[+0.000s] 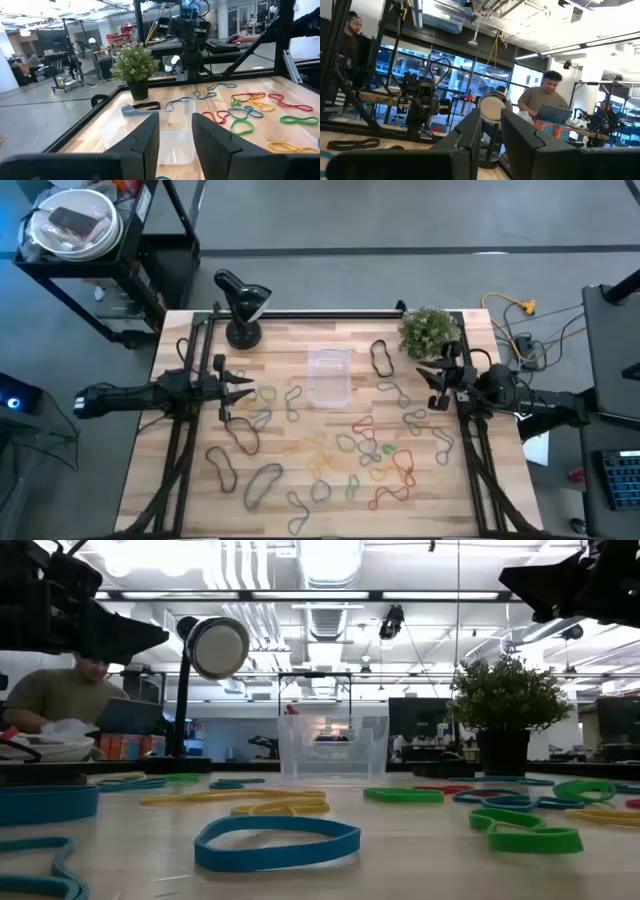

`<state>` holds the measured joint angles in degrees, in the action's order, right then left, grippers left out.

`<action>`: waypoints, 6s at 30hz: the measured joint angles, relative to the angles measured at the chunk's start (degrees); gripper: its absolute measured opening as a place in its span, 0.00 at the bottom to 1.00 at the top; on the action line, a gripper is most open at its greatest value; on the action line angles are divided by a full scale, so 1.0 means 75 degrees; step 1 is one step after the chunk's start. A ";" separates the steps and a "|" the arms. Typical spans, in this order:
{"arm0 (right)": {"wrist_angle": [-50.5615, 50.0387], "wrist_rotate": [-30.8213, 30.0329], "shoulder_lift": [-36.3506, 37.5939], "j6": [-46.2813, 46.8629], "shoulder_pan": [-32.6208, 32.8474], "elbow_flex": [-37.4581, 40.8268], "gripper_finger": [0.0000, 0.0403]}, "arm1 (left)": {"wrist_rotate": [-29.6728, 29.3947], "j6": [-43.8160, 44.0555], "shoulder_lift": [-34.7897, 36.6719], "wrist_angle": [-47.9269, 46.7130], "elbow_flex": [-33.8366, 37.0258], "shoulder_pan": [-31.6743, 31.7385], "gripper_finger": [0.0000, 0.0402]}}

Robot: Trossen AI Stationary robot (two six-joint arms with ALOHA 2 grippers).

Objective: Pick and place rubber bands into bin

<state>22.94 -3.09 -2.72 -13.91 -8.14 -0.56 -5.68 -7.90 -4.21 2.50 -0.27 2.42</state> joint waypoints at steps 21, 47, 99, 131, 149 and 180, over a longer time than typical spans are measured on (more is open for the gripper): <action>0.0003 -0.0003 -0.0003 0.0009 0.0000 0.0003 0.17 | 0.0001 -0.0001 0.0001 -0.0002 0.0000 -0.0001 0.25; 0.0001 -0.0001 -0.0002 0.0001 -0.0003 0.0003 0.17 | -0.0002 -0.0001 0.0001 -0.0002 0.0000 -0.0002 0.25; 0.0001 0.0000 -0.0001 0.0013 0.0000 0.0001 0.17 | 0.0003 0.0014 -0.0002 0.1209 0.0000 -0.0003 0.25; 0.0041 0.0000 0.0000 0.3013 0.0000 0.0003 0.17 | 0.0376 0.0521 -0.0017 0.2090 0.0000 -0.0003 0.25; 0.2052 0.2232 -0.0006 0.1766 0.0000 0.0003 0.17 | 0.0548 0.1010 -0.0128 0.2606 0.0000 -0.0003 0.25; -0.3044 0.3017 -0.4143 -0.0373 0.0003 -0.5086 0.17 | 0.2116 -0.0804 -0.3148 0.4485 -0.1872 -0.0006 0.25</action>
<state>0.11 19.54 -33.80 -16.71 -8.12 -38.70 10.20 -13.93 -27.82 36.14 -14.31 2.37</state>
